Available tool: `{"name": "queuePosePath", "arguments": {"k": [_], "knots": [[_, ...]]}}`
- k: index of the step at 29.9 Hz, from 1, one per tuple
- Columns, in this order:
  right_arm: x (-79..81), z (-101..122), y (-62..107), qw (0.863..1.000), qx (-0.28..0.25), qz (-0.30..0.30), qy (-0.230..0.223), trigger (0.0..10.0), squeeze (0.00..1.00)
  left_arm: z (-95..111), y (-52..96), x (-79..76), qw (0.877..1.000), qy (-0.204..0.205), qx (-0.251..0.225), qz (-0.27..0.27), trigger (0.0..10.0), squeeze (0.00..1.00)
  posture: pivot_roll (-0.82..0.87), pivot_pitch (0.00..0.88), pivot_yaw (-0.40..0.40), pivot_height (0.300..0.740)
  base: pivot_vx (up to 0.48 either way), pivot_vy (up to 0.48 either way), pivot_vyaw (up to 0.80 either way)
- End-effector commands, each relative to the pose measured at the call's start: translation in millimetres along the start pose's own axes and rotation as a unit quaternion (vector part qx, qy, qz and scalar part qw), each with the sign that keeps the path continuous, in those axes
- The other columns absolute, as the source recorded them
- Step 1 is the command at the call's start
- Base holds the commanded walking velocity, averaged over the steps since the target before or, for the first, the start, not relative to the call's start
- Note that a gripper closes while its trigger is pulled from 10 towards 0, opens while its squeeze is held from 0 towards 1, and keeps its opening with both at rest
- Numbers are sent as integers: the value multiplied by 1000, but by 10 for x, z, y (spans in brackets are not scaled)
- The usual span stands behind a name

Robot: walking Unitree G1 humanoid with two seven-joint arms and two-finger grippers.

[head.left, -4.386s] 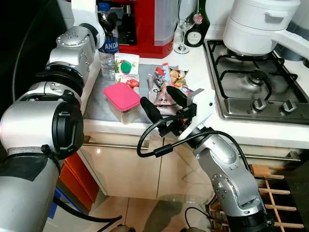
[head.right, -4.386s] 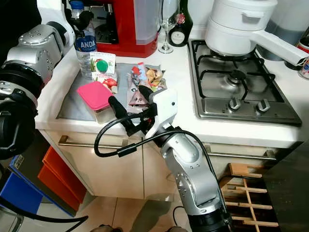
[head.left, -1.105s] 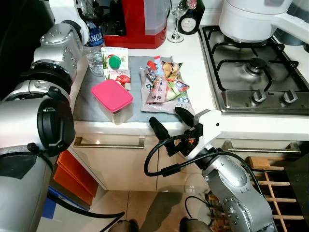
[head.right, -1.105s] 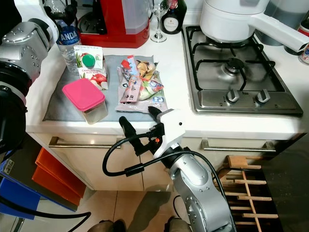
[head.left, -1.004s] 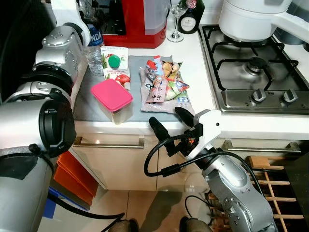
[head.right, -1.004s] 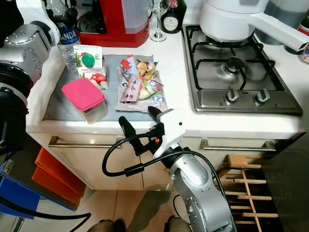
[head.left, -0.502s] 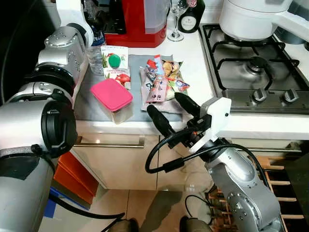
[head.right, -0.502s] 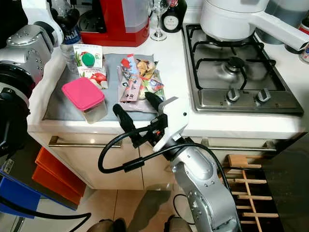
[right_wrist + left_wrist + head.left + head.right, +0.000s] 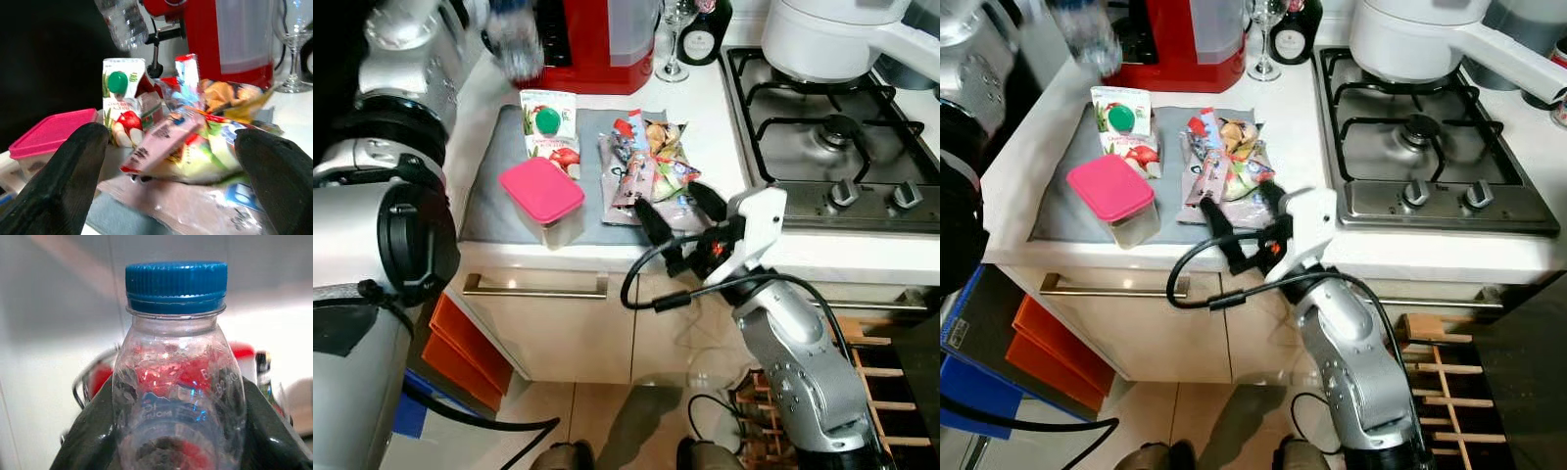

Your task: Restocking fridge

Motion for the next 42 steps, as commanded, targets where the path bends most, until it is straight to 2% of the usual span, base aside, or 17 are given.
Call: {"name": "queuePosePath", "arguments": {"k": [1,6,7,8,10,11,12,15,21,24,27,31,32,33,34,38,42], "knots": [[-52,-16,-31,1000,-10,-22,17,10000,12,143,47,-27,998,-22,-50,-31,0,0,-137,0,39,740,0,0,0],[-162,-26,-55,997,-16,-66,44,10000,12,94,178,-71,996,-36,-75,-44,0,0,-113,0,32,740,0,0,0],[-293,-41,-54,992,-19,-115,57,10000,12,16,337,-157,994,-22,-92,-55,0,0,-91,0,24,740,0,0,0],[-293,-41,-54,992,-19,-115,57,10000,12,16,337,-157,994,-22,-92,-55,0,0,-91,0,24,740,0,0,0],[-383,-39,-52,986,-23,-144,76,10000,12,-84,475,-233,993,-24,-96,-61,0,0,-79,0,21,740,0,0,0],[-414,-44,-59,985,-24,-151,83,10000,12,-147,521,-255,994,-26,-92,-62,627,0,-70,0,17,740,0,0,0],[-473,-44,-51,980,-25,-169,103,10000,12,-271,640,-303,994,-35,-86,-62,10000,0,-63,0,12,740,0,0,0],[-508,-59,-47,976,-28,-179,119,10000,12,-342,747,-336,995,-7,-80,-52,10000,0,-58,0,12,740,0,0,0],[-630,-177,64,966,-9,-215,144,10000,12,-376,1049,-665,995,28,-78,-63,10000,0,-40,0,4,740,0,0,0],[-692,-261,145,957,4,-239,164,10000,16,-658,1320,-864,996,55,-21,-65,10000,0,-24,0,-2,740,0,0,0],[-696,-293,177,956,9,-241,165,10000,8,-766,1411,-909,996,65,-2,-60,10000,0,-20,0,-4,740,0,0,0],[-683,-450,298,957,38,-241,158,10000,12,-1172,1752,-938,993,91,75,-9,10000,0,-26,0,-1,740,0,0,0],[-694,-549,363,955,56,-248,151,10000,12,-1310,1915,-993,990,87,111,-3,10000,0,-25,0,0,740,0,0,0],[-694,-549,363,955,56,-248,151,10000,12,-1310,1915,-993,990,87,111,-3,10000,0,-25,0,0,740,0,0,0],[-690,-596,387,956,65,-246,148,10000,12,-1403,2021,-1031,986,96,137,-2,10000,0,-28,0,3,740,0,0,0],[-625,-622,370,961,66,-229,141,10000,8,-1641,2218,-979,977,89,190,31,10000,0,-31,0,7,740,0,0,0],[-574,-763,398,966,92,-212,113,10000,4,-1791,2279,-874,970,82,214,74,10000,0,-32,0,4,740,0,0,0]]}}
Point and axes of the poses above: a point about 5 cm out from each wrist's last joint towards the gripper, its own y axis pointing back from the gripper into the wrist, its own z axis along the axis of the wrist's last joint, x = y × z, the point moved 1 cm from there along -y, pointing out of the wrist towards the gripper, and after that the axes turned 13 degrees about y, right-handed, at the moved point
